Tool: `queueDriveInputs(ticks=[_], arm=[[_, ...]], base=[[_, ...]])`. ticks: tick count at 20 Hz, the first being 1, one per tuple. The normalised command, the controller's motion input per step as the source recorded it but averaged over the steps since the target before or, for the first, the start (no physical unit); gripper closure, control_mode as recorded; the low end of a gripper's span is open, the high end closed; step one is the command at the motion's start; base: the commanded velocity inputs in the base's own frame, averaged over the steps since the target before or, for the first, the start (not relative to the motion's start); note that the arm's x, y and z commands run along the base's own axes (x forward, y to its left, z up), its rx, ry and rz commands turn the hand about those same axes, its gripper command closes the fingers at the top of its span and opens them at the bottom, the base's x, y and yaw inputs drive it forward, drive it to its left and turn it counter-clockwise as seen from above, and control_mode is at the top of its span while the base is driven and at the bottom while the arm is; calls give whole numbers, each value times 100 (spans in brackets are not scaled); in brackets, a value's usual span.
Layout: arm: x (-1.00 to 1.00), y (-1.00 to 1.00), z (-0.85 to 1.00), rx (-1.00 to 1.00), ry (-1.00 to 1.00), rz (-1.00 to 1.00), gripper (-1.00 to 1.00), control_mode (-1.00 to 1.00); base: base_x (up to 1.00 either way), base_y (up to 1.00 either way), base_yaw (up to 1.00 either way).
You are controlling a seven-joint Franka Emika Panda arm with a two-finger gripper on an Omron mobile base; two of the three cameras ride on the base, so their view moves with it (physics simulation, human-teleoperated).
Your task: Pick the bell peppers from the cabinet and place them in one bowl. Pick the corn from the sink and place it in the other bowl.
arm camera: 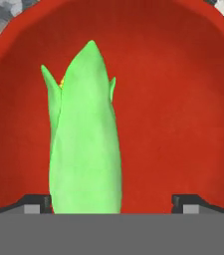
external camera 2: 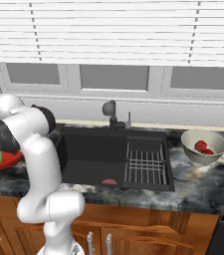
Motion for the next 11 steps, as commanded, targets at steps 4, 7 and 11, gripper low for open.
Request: queueDriveInputs(ticks=[4,7,11], arm=[[0,-47,52,0,5,0,-100,-100],[0,-69,32,0,9,0,-100,-100],[0,-95,3,0,3,0,-100,-100]], base=[[0,0,0],[0,0,0],[0,0,0]])
